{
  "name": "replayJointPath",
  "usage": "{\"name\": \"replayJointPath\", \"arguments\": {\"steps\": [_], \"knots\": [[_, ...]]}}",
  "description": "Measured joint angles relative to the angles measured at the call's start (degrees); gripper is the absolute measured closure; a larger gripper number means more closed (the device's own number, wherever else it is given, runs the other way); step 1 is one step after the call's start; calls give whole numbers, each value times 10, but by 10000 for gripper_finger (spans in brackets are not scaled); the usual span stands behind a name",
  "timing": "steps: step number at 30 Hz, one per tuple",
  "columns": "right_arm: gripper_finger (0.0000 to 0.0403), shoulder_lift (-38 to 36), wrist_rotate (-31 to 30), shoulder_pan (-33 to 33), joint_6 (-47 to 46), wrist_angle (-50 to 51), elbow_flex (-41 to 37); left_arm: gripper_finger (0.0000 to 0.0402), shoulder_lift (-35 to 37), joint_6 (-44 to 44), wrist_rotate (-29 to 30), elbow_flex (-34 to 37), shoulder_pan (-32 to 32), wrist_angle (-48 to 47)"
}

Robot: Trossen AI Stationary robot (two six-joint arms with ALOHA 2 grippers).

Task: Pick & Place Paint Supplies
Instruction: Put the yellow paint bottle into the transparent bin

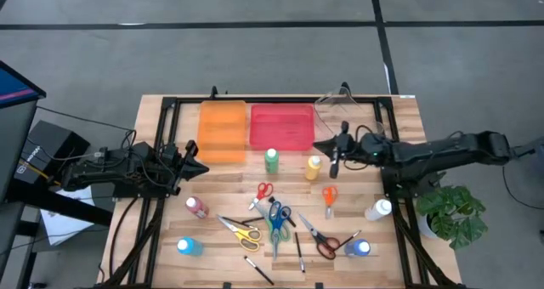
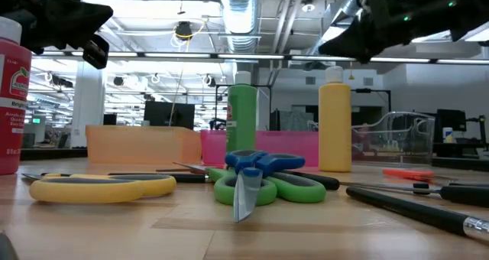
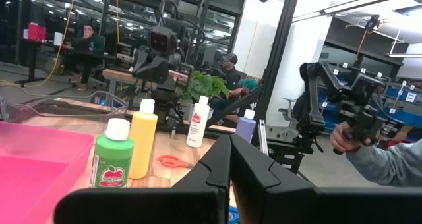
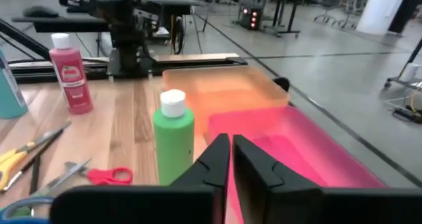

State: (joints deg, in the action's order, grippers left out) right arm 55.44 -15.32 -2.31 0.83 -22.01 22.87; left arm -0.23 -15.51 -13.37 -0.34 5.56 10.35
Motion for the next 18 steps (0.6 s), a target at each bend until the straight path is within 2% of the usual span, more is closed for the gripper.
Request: {"name": "replayJointPath", "arguments": {"steps": [4, 8, 18], "knots": [[399, 52, 30, 1, 5, -52, 0, 401, 0, 0, 0, 0, 0, 0], [401, 91, 35, 1, 2, -63, 0, 401, 0, 0, 0, 0, 0, 0], [402, 104, 49, 4, -29, -47, 2, 401, 0, 0, 0, 0, 0, 0]]}}
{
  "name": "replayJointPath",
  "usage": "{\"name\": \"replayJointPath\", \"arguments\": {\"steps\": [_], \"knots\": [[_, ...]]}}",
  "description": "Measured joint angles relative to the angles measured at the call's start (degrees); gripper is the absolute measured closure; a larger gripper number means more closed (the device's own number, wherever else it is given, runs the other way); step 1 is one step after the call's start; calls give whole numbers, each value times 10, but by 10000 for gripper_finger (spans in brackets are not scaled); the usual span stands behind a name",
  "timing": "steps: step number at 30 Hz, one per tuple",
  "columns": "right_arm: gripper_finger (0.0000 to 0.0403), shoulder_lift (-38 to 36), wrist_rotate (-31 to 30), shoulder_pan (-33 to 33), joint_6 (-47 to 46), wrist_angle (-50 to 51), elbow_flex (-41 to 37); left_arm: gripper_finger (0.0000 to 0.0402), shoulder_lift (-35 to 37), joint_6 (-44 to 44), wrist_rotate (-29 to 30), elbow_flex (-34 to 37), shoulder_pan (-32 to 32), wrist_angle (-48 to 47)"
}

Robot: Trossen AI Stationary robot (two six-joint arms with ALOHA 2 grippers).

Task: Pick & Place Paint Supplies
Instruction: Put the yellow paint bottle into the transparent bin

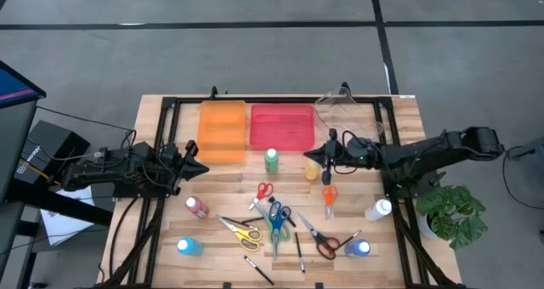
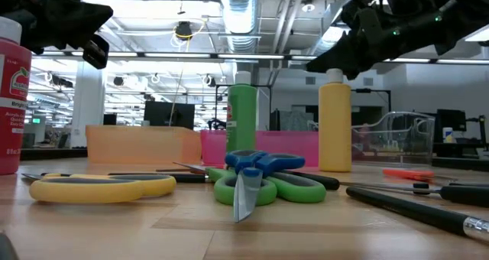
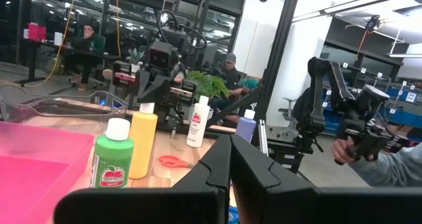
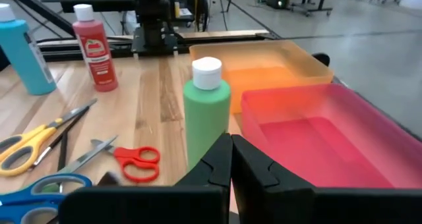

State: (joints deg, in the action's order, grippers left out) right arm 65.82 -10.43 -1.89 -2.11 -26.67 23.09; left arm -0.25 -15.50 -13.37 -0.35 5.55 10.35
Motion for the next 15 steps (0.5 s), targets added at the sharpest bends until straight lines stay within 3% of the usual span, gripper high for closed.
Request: {"name": "replayJointPath", "arguments": {"steps": [15], "knots": [[403, -1, -2, 6, -21, 36, 1, 401, 0, 0, 0, 0, 0, 0]]}}
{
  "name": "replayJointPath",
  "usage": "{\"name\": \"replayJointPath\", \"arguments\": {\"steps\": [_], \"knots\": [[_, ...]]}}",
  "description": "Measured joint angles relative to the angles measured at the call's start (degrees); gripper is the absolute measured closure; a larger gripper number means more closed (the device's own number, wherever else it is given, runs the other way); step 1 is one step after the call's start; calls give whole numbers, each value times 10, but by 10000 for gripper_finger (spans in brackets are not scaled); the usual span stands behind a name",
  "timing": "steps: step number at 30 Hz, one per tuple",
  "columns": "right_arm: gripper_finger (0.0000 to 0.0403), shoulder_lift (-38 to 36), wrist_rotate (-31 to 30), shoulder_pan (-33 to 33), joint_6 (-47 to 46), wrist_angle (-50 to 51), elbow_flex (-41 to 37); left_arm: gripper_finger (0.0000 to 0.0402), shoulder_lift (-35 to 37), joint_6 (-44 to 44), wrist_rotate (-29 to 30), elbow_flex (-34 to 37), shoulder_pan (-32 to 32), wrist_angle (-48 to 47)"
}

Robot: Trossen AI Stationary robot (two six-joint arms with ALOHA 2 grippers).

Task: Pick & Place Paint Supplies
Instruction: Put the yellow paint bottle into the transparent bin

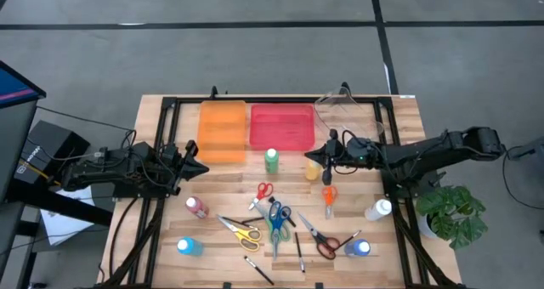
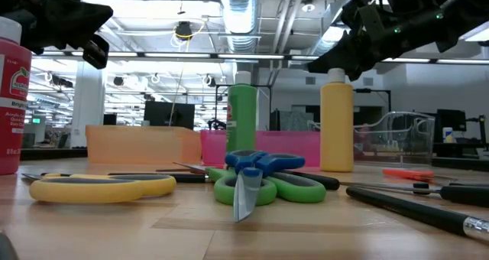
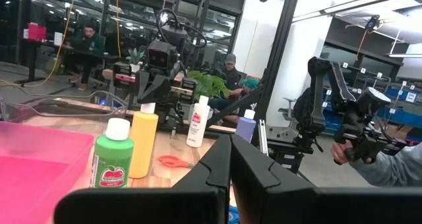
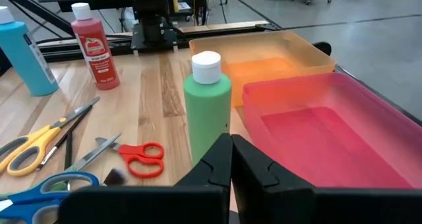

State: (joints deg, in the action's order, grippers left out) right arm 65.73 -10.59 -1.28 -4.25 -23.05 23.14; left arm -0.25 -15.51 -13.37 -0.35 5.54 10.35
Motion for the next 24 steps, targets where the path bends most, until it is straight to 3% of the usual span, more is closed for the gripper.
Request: {"name": "replayJointPath", "arguments": {"steps": [8, 12, 17, 24], "knots": [[403, -52, 2, 0, 65, -40, 13, 401, 0, 0, 0, 0, 0, 0], [389, -95, 2, 2, 72, 1, 25, 401, -1, 0, 0, 0, 0, 0], [322, -154, 4, 31, 73, 107, 38, 401, -2, 0, 0, 0, 0, 1], [181, -195, -48, 86, 73, 194, 38, 401, -2, 0, 0, 0, 0, 1]]}}
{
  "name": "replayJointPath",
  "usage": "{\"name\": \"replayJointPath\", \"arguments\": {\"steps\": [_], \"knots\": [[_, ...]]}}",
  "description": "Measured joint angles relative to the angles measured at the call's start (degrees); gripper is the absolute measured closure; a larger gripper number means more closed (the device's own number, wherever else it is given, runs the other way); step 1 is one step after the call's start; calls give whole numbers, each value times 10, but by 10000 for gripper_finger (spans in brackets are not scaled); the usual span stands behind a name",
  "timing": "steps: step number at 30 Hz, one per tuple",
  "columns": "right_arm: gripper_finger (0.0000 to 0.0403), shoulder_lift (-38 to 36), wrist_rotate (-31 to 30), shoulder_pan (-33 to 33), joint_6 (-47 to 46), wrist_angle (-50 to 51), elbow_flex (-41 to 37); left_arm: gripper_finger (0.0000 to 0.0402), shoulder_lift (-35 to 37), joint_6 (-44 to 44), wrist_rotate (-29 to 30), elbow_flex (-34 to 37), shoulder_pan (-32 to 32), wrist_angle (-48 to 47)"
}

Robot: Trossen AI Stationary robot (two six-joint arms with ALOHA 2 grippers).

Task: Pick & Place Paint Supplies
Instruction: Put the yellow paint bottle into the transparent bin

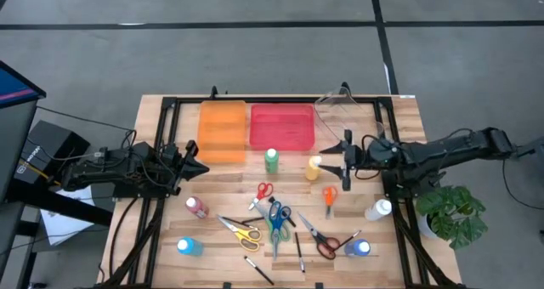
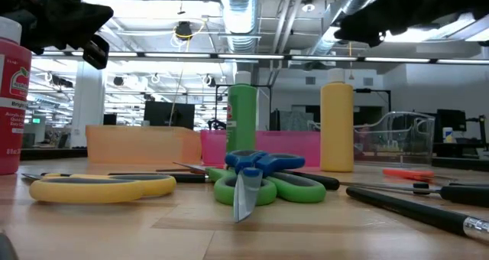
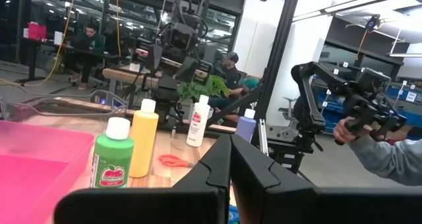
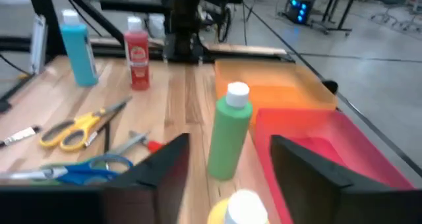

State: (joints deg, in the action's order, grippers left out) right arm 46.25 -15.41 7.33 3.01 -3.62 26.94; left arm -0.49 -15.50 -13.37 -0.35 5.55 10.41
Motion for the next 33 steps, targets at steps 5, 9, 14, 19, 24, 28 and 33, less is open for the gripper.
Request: {"name": "replayJointPath", "arguments": {"steps": [5, 9, 14, 19, 24, 28, 33], "knots": [[139, 2, -57, 13, -28, 41, -1, 401, 0, 0, 0, 0, 0, 0], [138, 17, -60, 2, -43, 56, -5, 401, 0, 0, 0, 0, 0, 0], [138, 48, -57, -15, -46, 40, -5, 401, 0, 0, 0, 0, 0, 0], [139, 75, -49, -31, -74, 23, -5, 401, 0, 0, 0, 0, 0, 0], [139, 94, -15, -34, -76, -5, -5, 401, 0, 0, 0, 0, 0, 0], [139, 109, -13, -34, -80, -7, -5, 401, 0, 0, 0, 0, 0, 0], [139, 136, -13, -33, -91, -11, -5, 401, 0, 0, 0, 0, 0, 0]]}}
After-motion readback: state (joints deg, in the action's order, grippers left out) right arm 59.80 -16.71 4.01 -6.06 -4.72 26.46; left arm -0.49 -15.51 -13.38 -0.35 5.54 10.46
